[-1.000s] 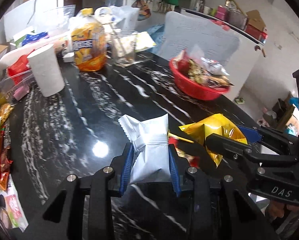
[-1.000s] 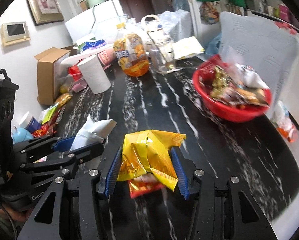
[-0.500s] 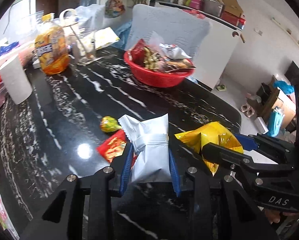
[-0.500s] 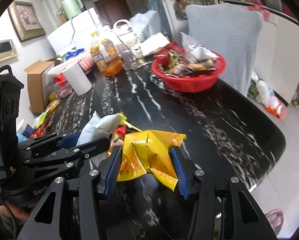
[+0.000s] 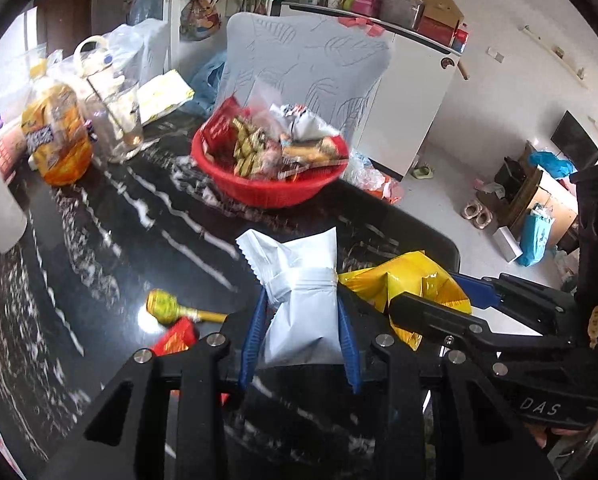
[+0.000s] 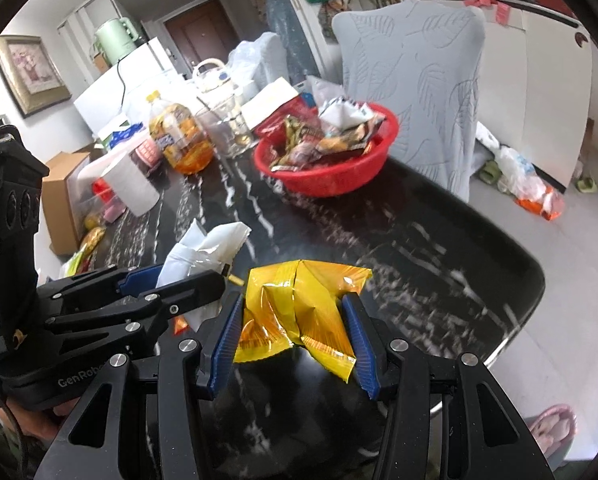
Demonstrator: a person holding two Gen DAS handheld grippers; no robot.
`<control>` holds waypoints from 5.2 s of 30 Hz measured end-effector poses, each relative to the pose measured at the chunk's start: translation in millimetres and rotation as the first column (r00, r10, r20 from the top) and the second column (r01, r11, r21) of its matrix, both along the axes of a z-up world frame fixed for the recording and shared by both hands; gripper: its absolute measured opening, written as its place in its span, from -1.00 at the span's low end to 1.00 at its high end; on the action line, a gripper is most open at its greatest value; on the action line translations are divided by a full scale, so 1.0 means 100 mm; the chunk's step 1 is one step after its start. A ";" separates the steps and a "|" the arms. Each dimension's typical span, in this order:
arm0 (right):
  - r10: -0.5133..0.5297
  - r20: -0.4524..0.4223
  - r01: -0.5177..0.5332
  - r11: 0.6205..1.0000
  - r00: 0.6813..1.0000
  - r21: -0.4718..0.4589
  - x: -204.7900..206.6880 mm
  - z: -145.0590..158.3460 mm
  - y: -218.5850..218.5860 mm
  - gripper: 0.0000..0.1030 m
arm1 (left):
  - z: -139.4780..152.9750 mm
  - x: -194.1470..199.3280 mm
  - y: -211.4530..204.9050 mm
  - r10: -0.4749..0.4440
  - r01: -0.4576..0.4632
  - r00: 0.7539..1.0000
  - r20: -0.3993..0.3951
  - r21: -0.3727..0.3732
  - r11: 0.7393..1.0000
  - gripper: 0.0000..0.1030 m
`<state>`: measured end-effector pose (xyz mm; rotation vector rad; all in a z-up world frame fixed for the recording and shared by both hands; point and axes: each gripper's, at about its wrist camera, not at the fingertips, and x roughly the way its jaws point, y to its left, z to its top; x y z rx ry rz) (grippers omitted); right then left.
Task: Organize snacks
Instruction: 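Carry the white packet with the left tool while the right tool carries the yellow bag to the basket, then lower the white packet into the red basket and open the left tool, then lower the yellow bag into the red basket and open the right tool, then withdraw both open tools toward the red cartoon packet and green lollipop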
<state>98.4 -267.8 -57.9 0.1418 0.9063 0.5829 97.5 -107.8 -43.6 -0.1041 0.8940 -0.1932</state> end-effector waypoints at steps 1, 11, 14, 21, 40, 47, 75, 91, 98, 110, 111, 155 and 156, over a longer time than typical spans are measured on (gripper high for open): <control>-0.001 0.004 0.001 1.000 1.000 -0.001 0.03 0.01 -0.02 -0.04 | 0.03 0.05 -0.01 -0.002 0.002 1.000 0.006 0.002 1.000 -0.35; -0.004 0.077 0.005 1.000 0.997 -0.012 0.50 0.23 -0.04 -0.04 | 0.28 0.59 0.05 0.014 -0.015 0.997 0.074 0.019 1.000 -0.35; -0.004 0.100 0.004 1.000 0.995 -0.006 0.67 0.30 -0.03 -0.04 | 0.33 0.81 0.07 0.024 -0.027 0.995 0.094 0.029 0.999 -0.35; -0.017 0.156 0.019 1.000 0.988 -0.011 1.12 0.44 0.03 -0.04 | 0.40 1.31 0.14 0.031 -0.035 0.992 0.125 0.028 0.999 -0.35; -0.018 0.119 0.024 0.998 0.993 -0.050 1.86 0.17 0.25 -0.04 | -0.19 1.93 0.24 0.021 -0.021 0.999 -0.041 0.008 1.000 -0.35; -0.008 0.119 0.014 0.999 0.993 -0.052 1.85 0.19 0.27 -0.04 | -0.27 1.91 0.23 0.022 -0.022 0.998 -0.057 0.007 1.000 -0.35; -0.007 0.144 0.010 1.000 0.990 -0.020 1.77 0.30 0.26 -0.04 | 0.02 1.68 0.31 0.077 -0.079 0.996 0.035 0.069 0.995 0.49; 0.073 0.179 -0.065 0.996 0.981 -0.054 1.95 0.34 0.74 -0.04 | 0.20 1.45 0.84 0.209 -0.211 0.977 0.046 0.059 0.976 0.49; 0.083 0.163 -0.064 0.991 0.983 -0.117 2.07 0.12 0.93 0.02 | 0.16 1.44 0.96 0.220 -0.223 0.974 0.045 0.063 0.973 0.49; 0.097 0.159 -0.074 0.987 0.983 -0.144 1.91 0.21 0.90 0.25 | 0.21 1.34 0.96 0.231 -0.235 0.971 0.060 0.082 0.968 0.49; 0.095 0.165 -0.070 0.986 0.982 -0.149 1.89 0.24 0.89 0.25 | 0.23 1.33 0.96 0.231 -0.236 0.971 0.064 0.082 0.968 0.49; -0.033 0.349 0.058 0.996 0.936 -0.061 -0.03 1.28 0.39 0.51 | 1.15 -0.32 0.54 0.087 -0.128 0.950 0.299 0.120 0.985 0.49; -0.028 0.341 0.052 0.997 0.940 -0.061 -0.07 1.25 0.39 0.51 | 1.12 -0.36 0.53 0.087 -0.128 0.952 0.295 0.121 0.984 0.49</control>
